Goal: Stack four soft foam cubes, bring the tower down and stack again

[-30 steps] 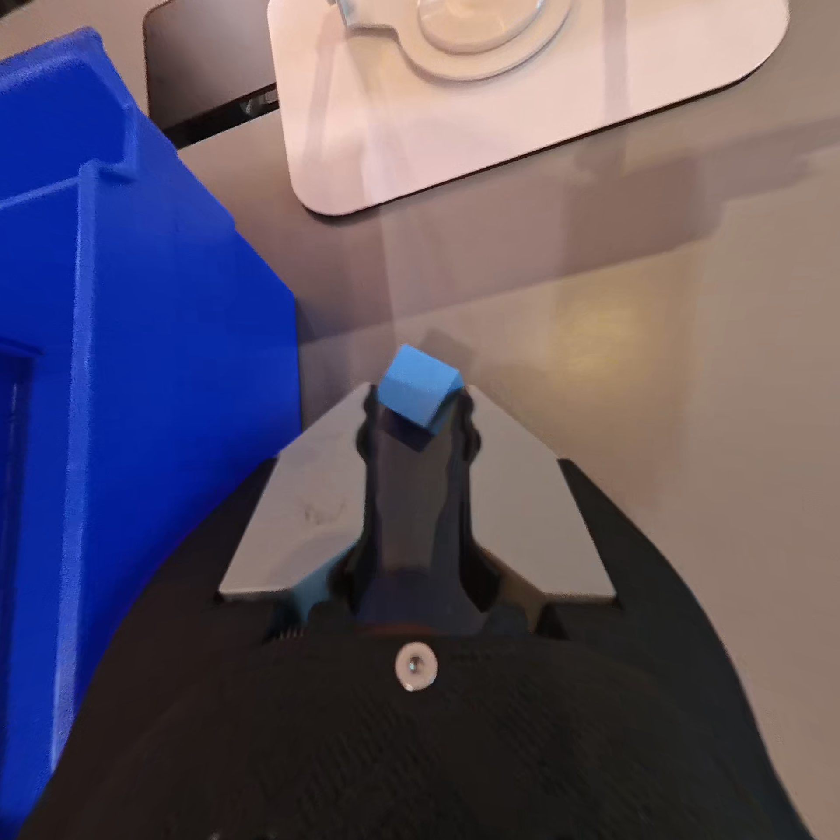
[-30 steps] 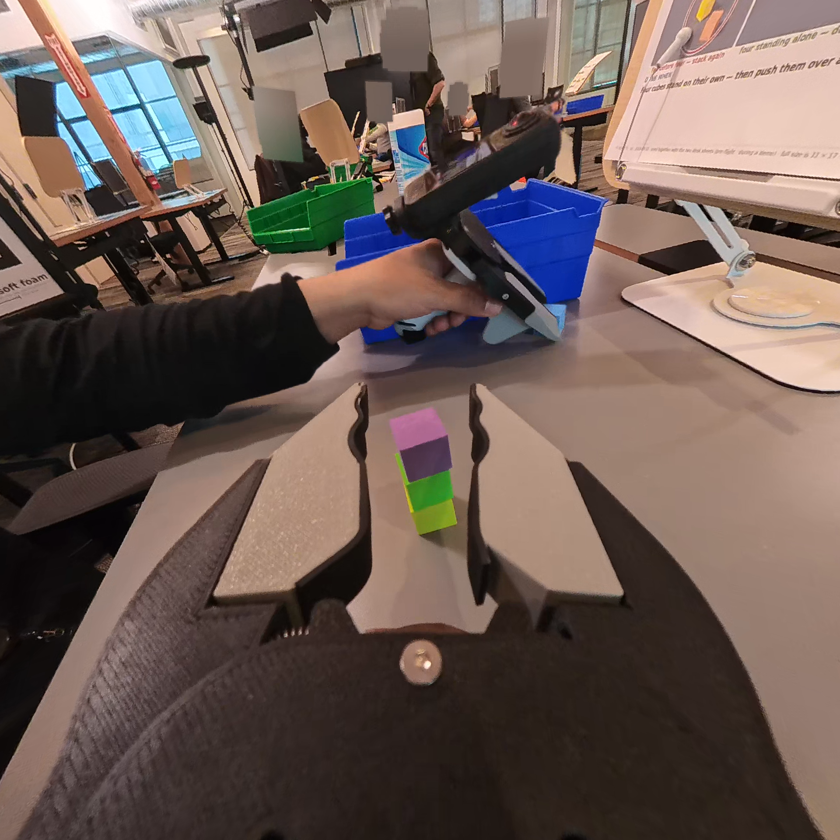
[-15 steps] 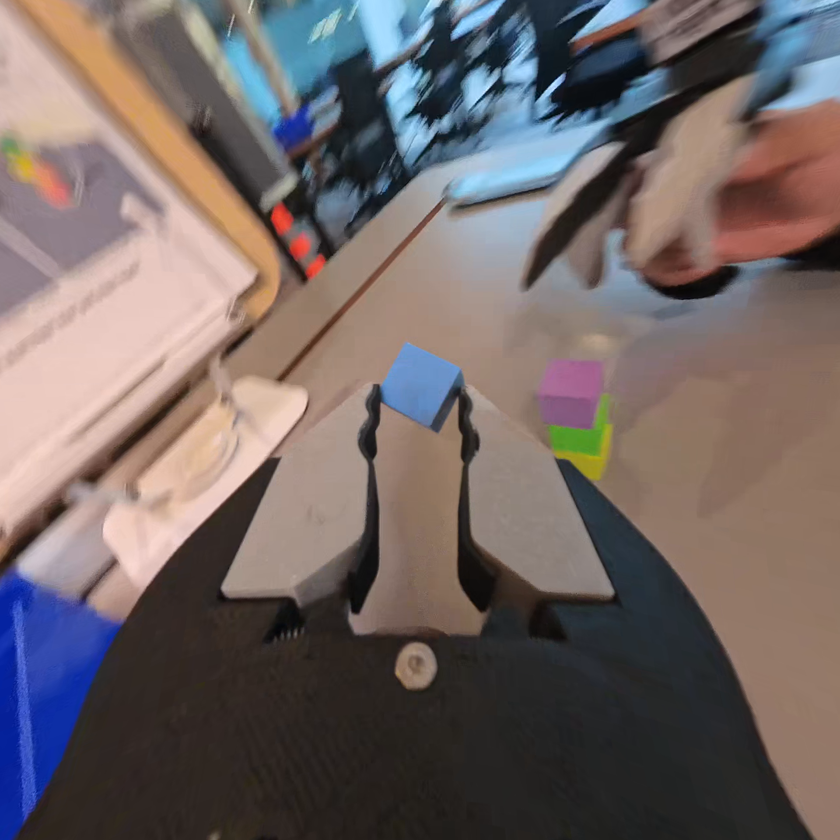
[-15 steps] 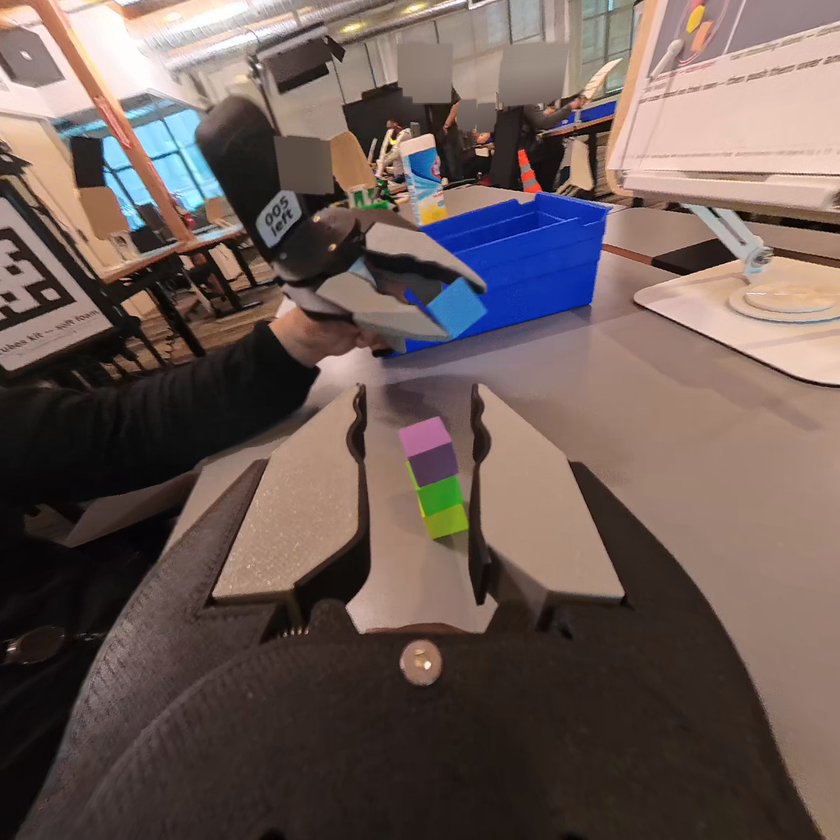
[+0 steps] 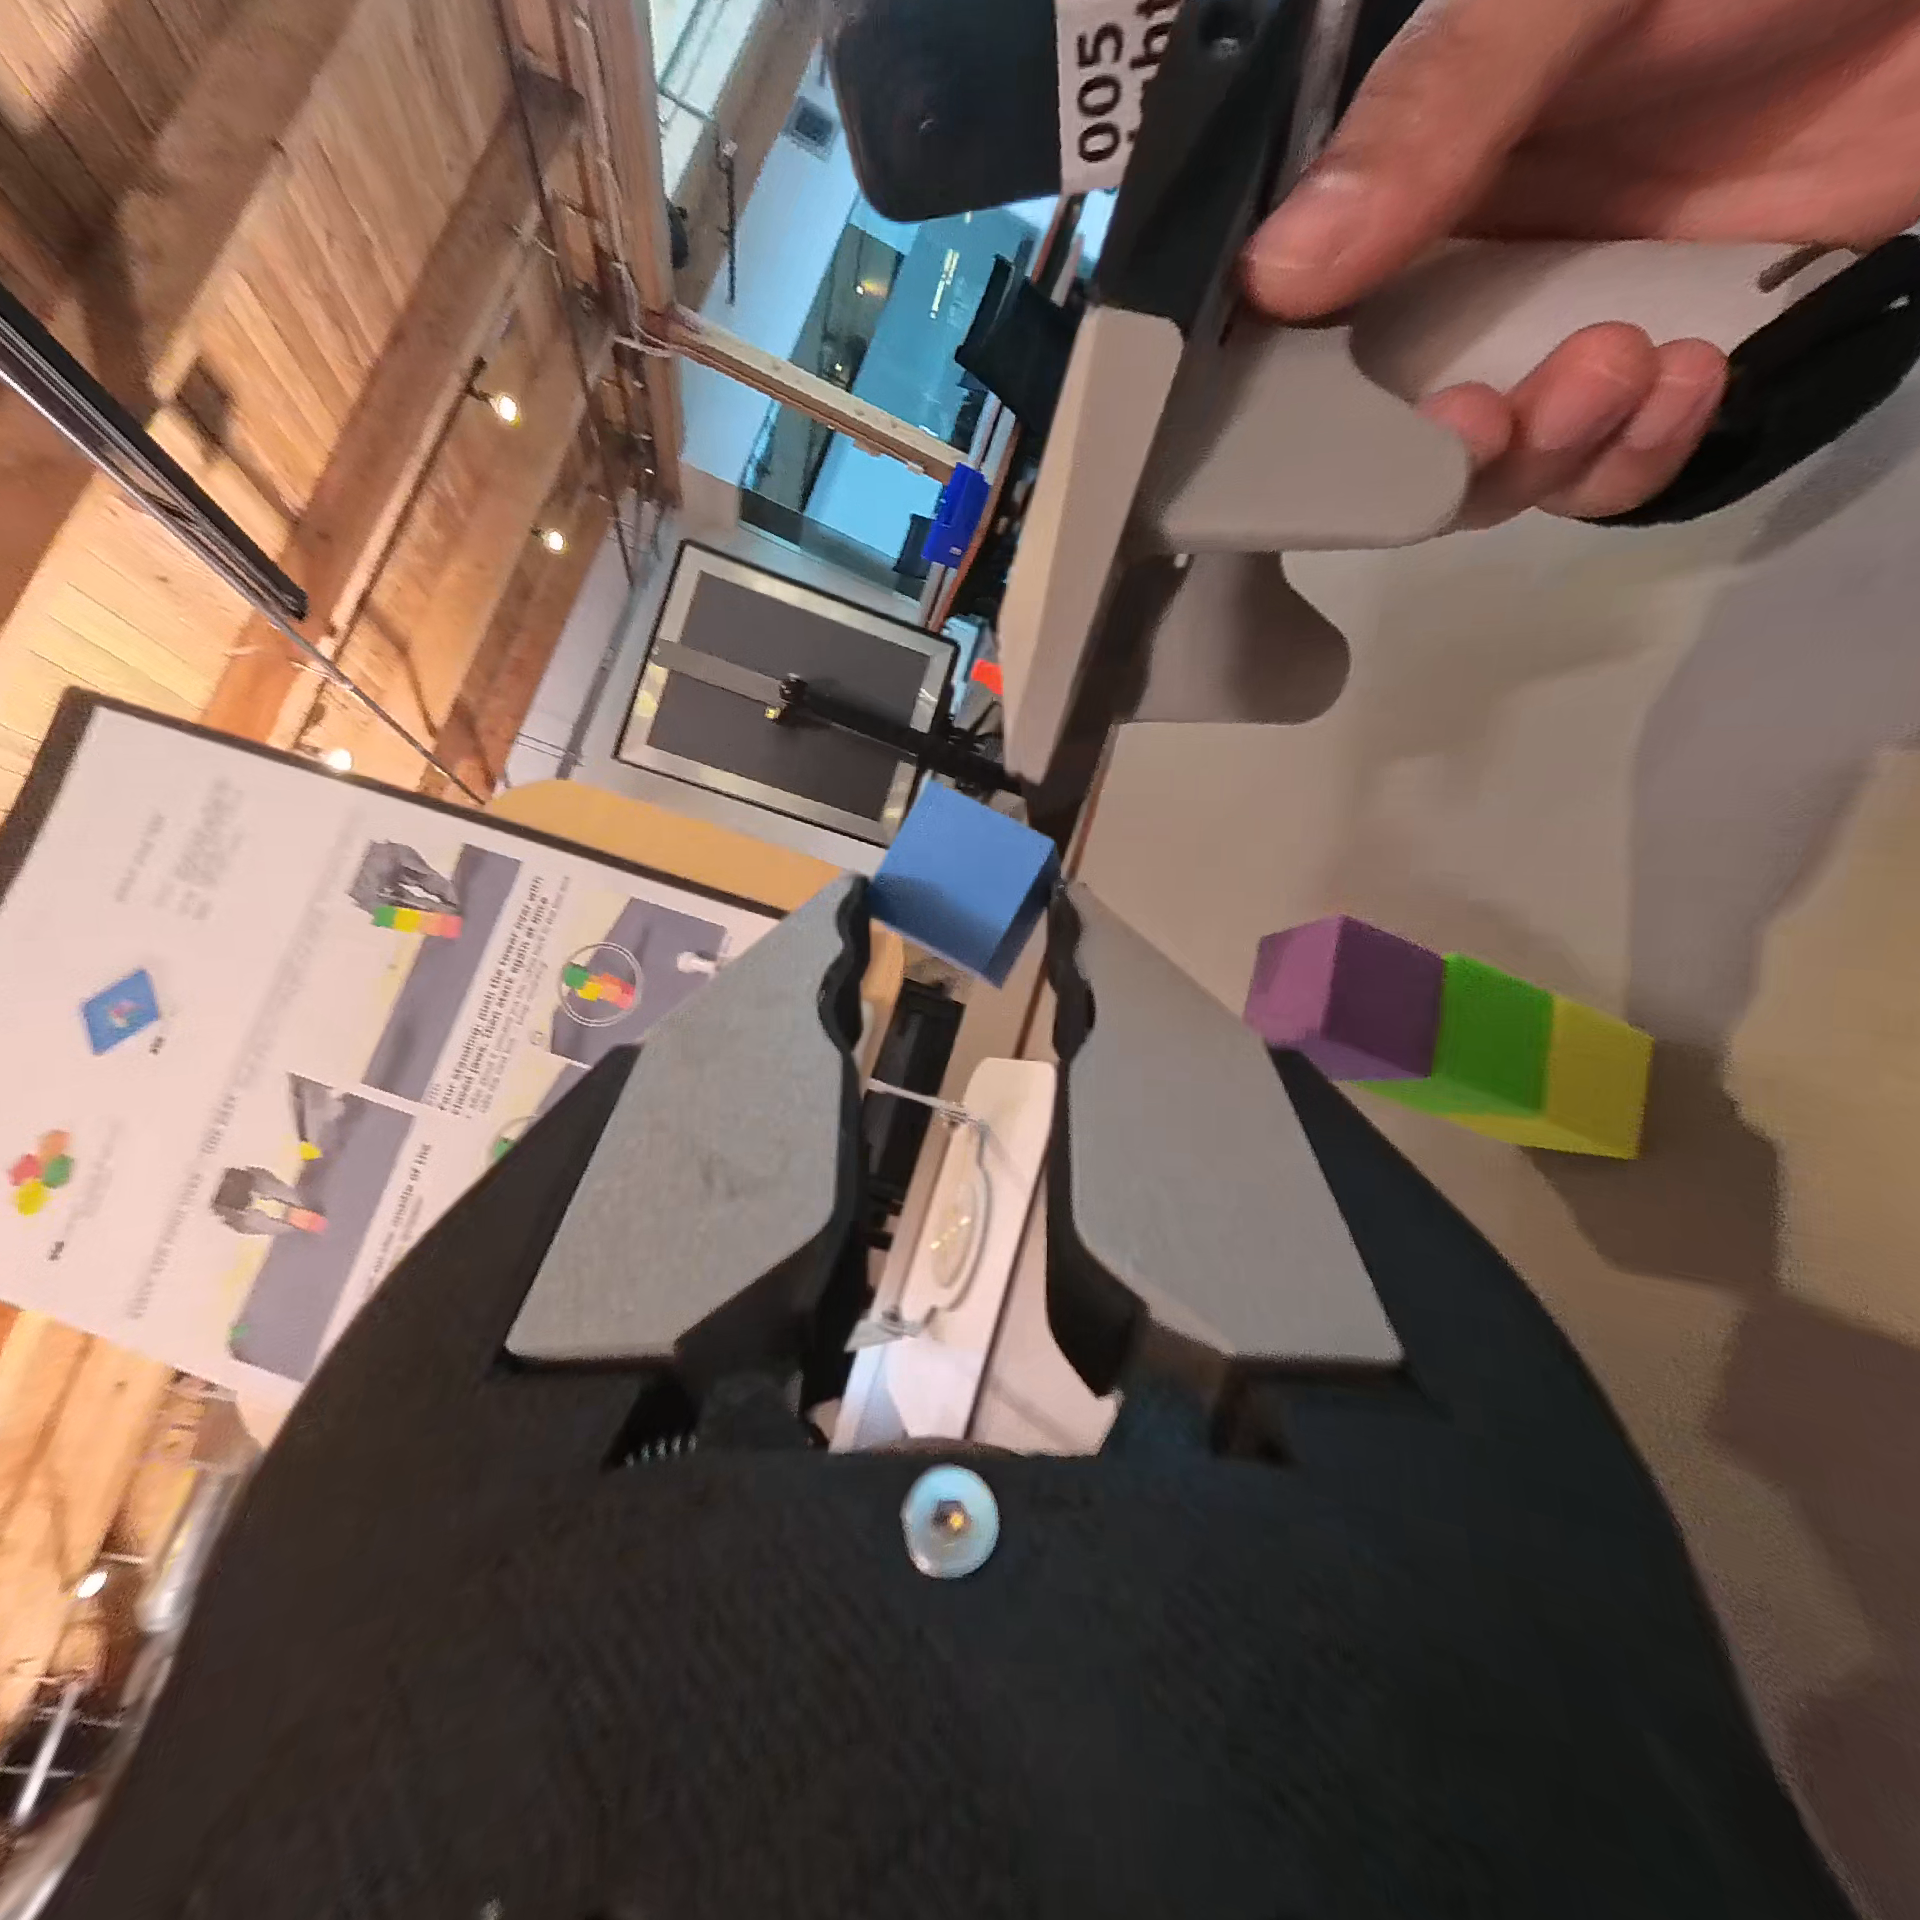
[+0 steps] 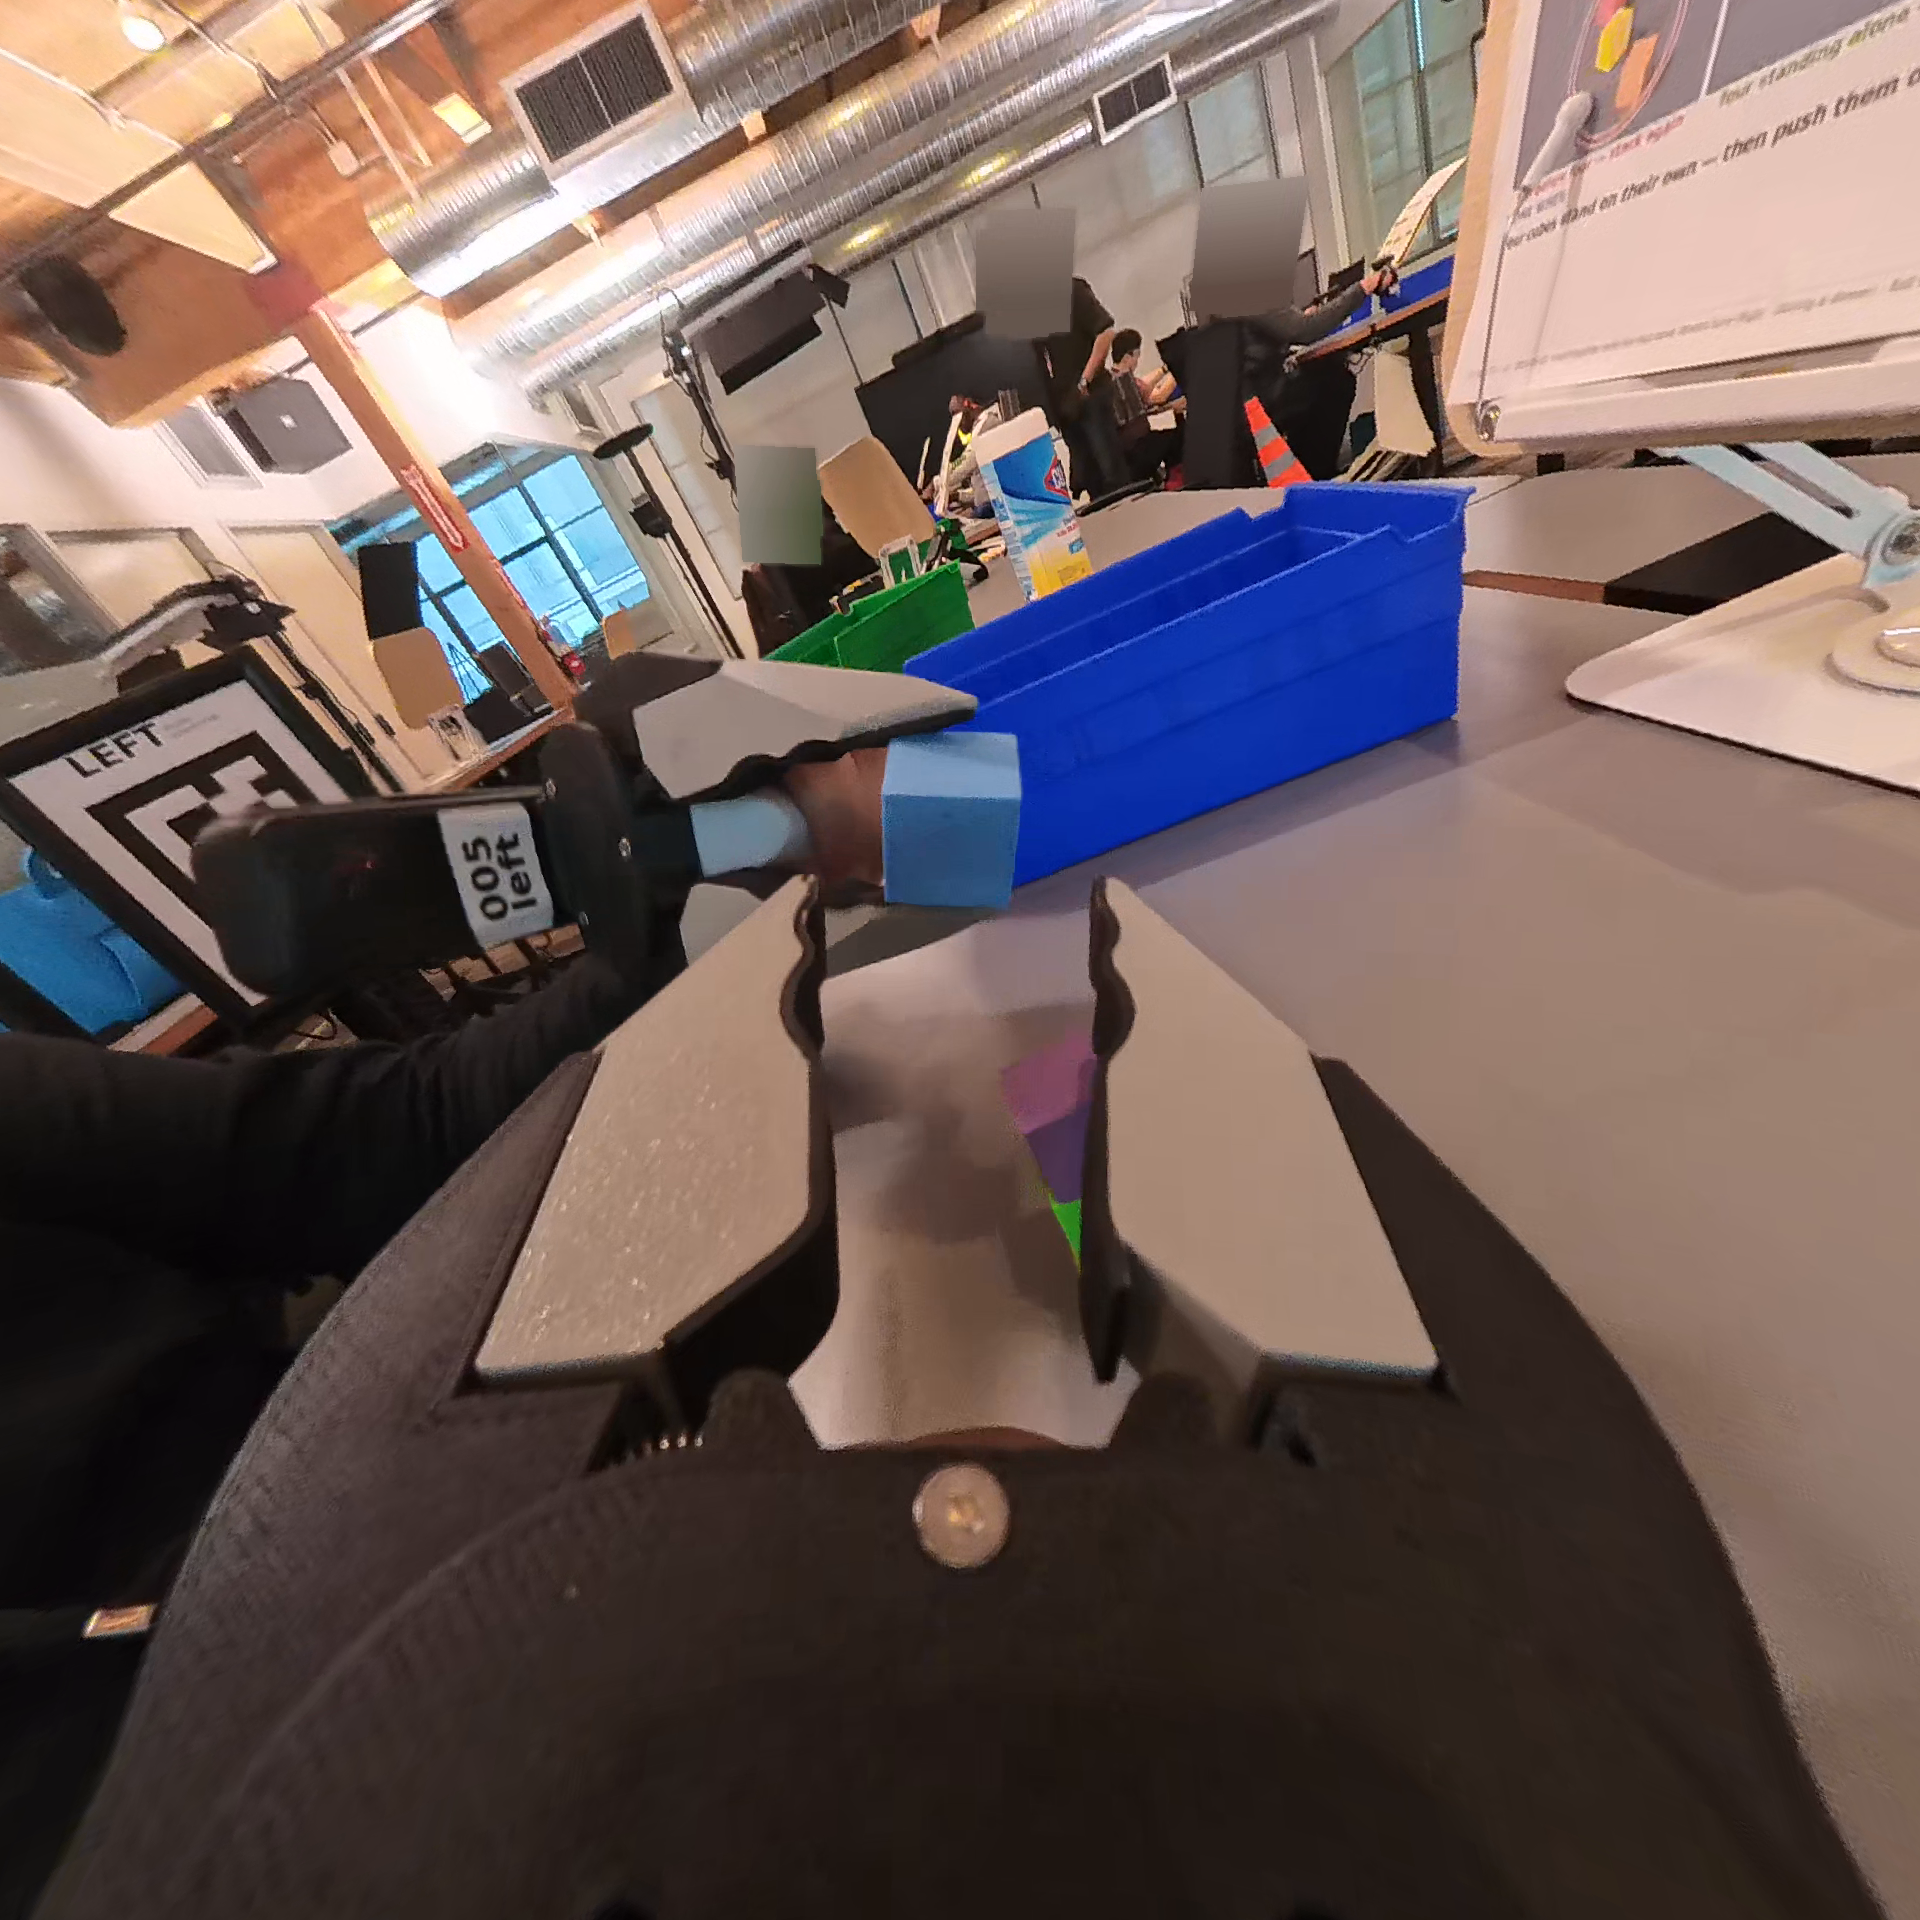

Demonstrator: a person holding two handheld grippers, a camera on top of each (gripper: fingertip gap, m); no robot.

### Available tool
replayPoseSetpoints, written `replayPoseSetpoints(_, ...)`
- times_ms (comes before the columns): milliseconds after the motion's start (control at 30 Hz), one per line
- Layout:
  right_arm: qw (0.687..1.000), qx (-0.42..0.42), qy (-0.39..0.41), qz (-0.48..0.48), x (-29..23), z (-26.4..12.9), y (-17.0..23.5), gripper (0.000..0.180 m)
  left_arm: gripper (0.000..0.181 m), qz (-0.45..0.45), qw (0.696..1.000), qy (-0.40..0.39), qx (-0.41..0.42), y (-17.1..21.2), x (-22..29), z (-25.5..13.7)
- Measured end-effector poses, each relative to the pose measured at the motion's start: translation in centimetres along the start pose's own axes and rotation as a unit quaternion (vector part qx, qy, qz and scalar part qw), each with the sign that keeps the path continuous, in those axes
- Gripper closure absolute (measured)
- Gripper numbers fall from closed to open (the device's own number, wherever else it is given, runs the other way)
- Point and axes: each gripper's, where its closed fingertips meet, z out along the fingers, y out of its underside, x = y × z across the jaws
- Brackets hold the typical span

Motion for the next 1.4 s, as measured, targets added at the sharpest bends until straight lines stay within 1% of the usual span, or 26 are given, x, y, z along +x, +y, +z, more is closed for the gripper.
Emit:
replayPoseSetpoints(167,1.000,0.019,0.004,-0.008,0.1,-0.1,-0.6,0.134,0.149,0.008,1.000,-0.002,0.008,-0.7,0.4,0.1)
replayPoseSetpoints(400,0.998,0.021,0.024,-0.054,0.1,0.1,-0.7,0.155,0.148,0.003,1.000,-0.009,-0.009,-0.7,0.8,0.7)
replayPoseSetpoints(500,0.997,0.041,0.034,-0.057,0.1,0.2,-1.1,0.155,0.149,-0.017,1.000,-0.021,-0.013,-0.7,0.3,0.8)
replayPoseSetpoints(567,0.996,0.062,0.041,-0.053,0.1,0.2,-1.6,0.156,0.149,-0.022,0.999,-0.044,-0.019,-0.7,-0.3,0.9)
replayPoseSetpoints(667,0.994,0.091,0.037,-0.039,-0.3,0.2,-2.4,0.156,0.149,-0.017,0.997,-0.072,-0.020,-1.1,-0.9,0.8)
replayPoseSetpoints(800,0.994,0.104,0.009,-0.024,-1.0,0.0,-3.0,0.156,0.149,0.000,0.995,-0.101,-0.013,-1.8,-1.5,0.6)
replayPoseSetpoints(867,0.994,0.103,0.008,-0.027,-1.1,-0.1,-3.0,0.156,0.149,0.009,0.994,-0.105,-0.018,-1.9,-1.5,0.6)
replayPoseSetpoints(1000,0.996,0.067,0.011,-0.056,-1.1,-0.2,-2.4,0.156,0.149,0.002,0.996,-0.087,-0.010,-2.0,-0.9,0.5)
replayPoseSetpoints(1200,0.994,0.035,-0.008,-0.099,-1.5,-0.8,-1.5,0.157,0.152,-0.035,0.998,-0.042,0.035,-2.5,0.2,-0.2)
replayPoseSetpoints(1333,0.990,0.031,-0.026,-0.134,-2.1,-0.9,-1.2,0.157,0.145,-0.062,0.995,0.004,0.081,-2.8,0.8,-1.8)
replayPoseSetpoints(1400,0.986,0.038,-0.034,-0.156,-2.4,-1.1,-1.3,0.156,0.145,-0.099,0.990,0.012,0.099,-2.7,-0.1,-2.8)
